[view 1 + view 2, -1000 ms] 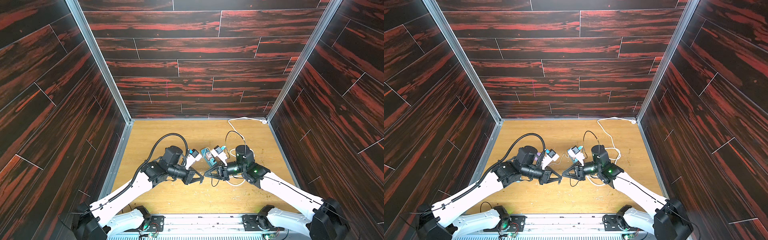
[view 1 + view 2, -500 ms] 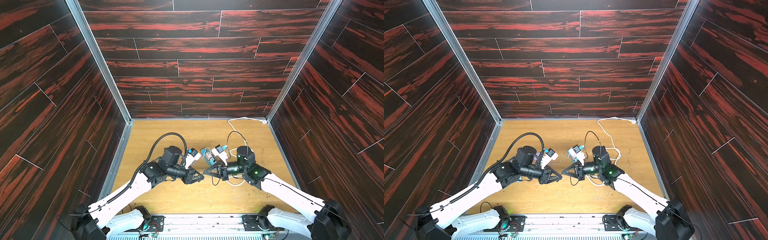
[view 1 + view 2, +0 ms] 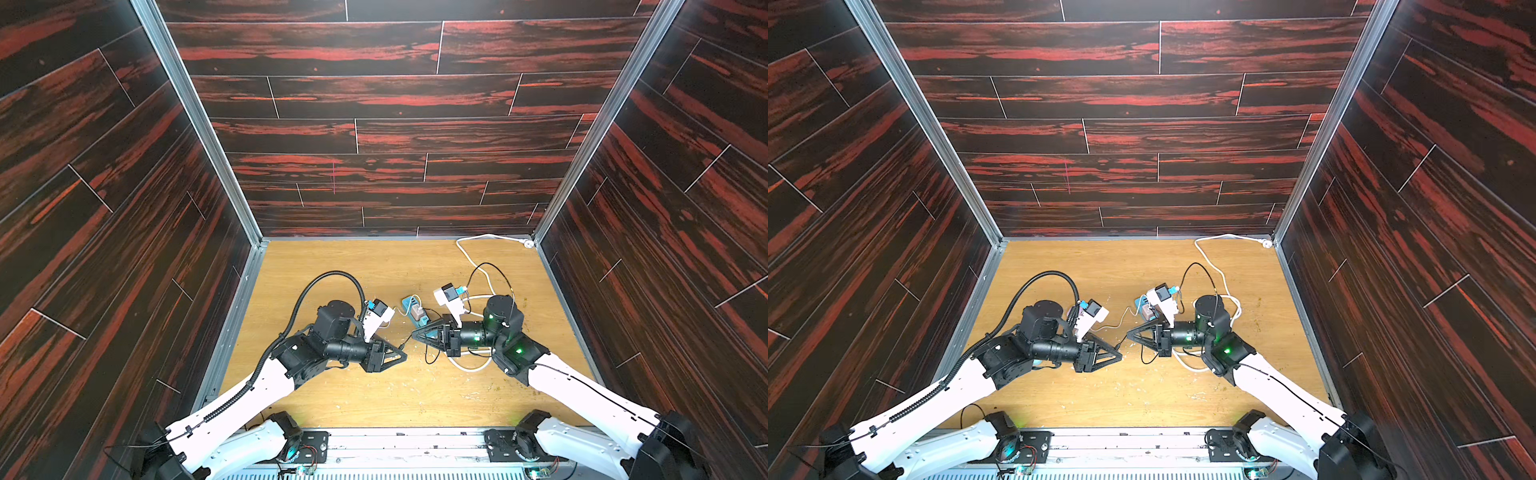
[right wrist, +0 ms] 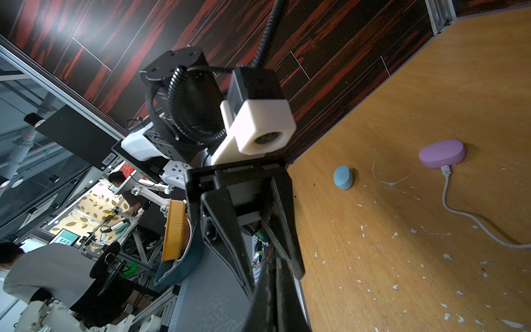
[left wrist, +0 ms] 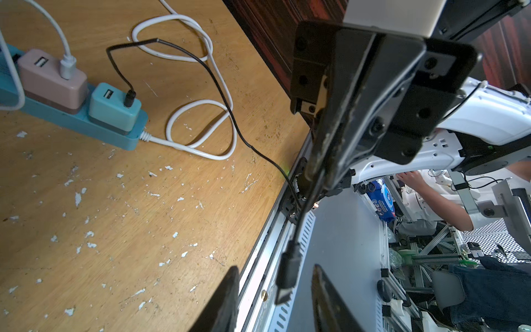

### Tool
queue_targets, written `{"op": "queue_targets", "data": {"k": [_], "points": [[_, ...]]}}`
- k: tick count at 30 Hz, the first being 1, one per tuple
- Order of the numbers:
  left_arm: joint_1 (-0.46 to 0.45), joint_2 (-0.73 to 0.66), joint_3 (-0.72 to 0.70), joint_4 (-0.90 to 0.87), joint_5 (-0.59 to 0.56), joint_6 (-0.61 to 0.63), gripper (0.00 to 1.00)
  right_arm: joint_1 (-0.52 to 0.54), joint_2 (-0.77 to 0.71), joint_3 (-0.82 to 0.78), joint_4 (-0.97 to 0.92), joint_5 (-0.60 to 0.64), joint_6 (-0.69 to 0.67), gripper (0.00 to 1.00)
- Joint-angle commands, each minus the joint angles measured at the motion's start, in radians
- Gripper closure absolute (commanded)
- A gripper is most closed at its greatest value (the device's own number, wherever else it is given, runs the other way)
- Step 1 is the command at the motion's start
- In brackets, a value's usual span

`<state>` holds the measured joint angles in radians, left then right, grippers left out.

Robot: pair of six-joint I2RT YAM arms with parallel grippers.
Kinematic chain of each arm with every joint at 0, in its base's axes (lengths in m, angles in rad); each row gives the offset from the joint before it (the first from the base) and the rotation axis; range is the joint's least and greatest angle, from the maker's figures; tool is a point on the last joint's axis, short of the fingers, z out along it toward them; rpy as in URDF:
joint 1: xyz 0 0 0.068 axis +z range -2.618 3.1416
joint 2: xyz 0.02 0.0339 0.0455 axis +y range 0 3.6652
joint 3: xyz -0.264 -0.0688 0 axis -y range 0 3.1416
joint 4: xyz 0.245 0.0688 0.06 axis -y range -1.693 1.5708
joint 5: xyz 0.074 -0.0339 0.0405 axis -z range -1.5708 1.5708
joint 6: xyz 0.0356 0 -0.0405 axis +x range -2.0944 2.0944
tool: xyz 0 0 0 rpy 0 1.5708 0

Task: Charge the bluetooth headset
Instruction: Adjust the charging cable.

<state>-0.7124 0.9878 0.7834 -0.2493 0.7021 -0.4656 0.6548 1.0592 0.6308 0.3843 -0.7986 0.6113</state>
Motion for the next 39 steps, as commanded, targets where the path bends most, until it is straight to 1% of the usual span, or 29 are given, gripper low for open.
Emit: {"op": "queue_targets", "data": {"k": [1, 5, 12, 15, 18, 21, 24, 25, 27, 29, 30, 32, 36, 39], "points": [[0.001, -0.038, -0.014, 0.032, -0.009, -0.014, 0.58, -0.002, -0.020, -0.014, 0.035, 0.011, 0.018, 1.00], [0.005, -0.071, -0.026, 0.042, -0.027, -0.024, 0.60, -0.004, -0.029, -0.021, 0.037, 0.017, 0.018, 1.00], [0.006, -0.071, -0.041, 0.073, -0.013, -0.041, 0.75, -0.003, -0.020, -0.026, 0.073, 0.011, 0.040, 1.00], [0.007, -0.055, -0.047, 0.109, 0.002, -0.058, 0.78, -0.004, -0.014, -0.032, 0.102, 0.004, 0.059, 1.00], [0.007, -0.042, -0.048, 0.130, 0.012, -0.064, 0.87, -0.004, -0.017, -0.039, 0.112, 0.004, 0.064, 1.00], [0.007, -0.038, -0.047, 0.130, 0.011, -0.059, 0.94, -0.004, -0.024, -0.043, 0.102, 0.009, 0.056, 1.00], [0.007, -0.043, -0.046, 0.121, 0.006, -0.055, 1.00, -0.003, -0.028, -0.041, 0.068, 0.016, 0.033, 1.00], [0.007, -0.044, -0.044, 0.111, 0.002, -0.050, 1.00, -0.003, -0.027, -0.039, 0.045, 0.020, 0.018, 0.99], [0.007, -0.047, -0.035, 0.075, -0.007, -0.035, 1.00, -0.005, -0.028, -0.029, -0.019, 0.032, -0.016, 0.92], [0.007, -0.049, -0.021, 0.025, -0.024, -0.011, 1.00, -0.008, -0.035, -0.012, -0.106, 0.057, -0.066, 0.82], [0.006, -0.049, -0.013, -0.003, -0.036, 0.005, 1.00, -0.013, -0.043, -0.005, -0.151, 0.075, -0.091, 0.75], [0.007, -0.044, -0.002, -0.042, -0.060, 0.027, 1.00, -0.020, -0.055, 0.014, -0.225, 0.096, -0.135, 0.66], [0.007, -0.013, 0.011, -0.079, -0.092, 0.047, 1.00, -0.022, -0.085, 0.064, -0.356, 0.161, -0.215, 0.59], [0.007, 0.034, 0.032, -0.101, -0.046, 0.077, 1.00, -0.022, -0.089, 0.097, -0.394, 0.166, -0.246, 0.55]]}}
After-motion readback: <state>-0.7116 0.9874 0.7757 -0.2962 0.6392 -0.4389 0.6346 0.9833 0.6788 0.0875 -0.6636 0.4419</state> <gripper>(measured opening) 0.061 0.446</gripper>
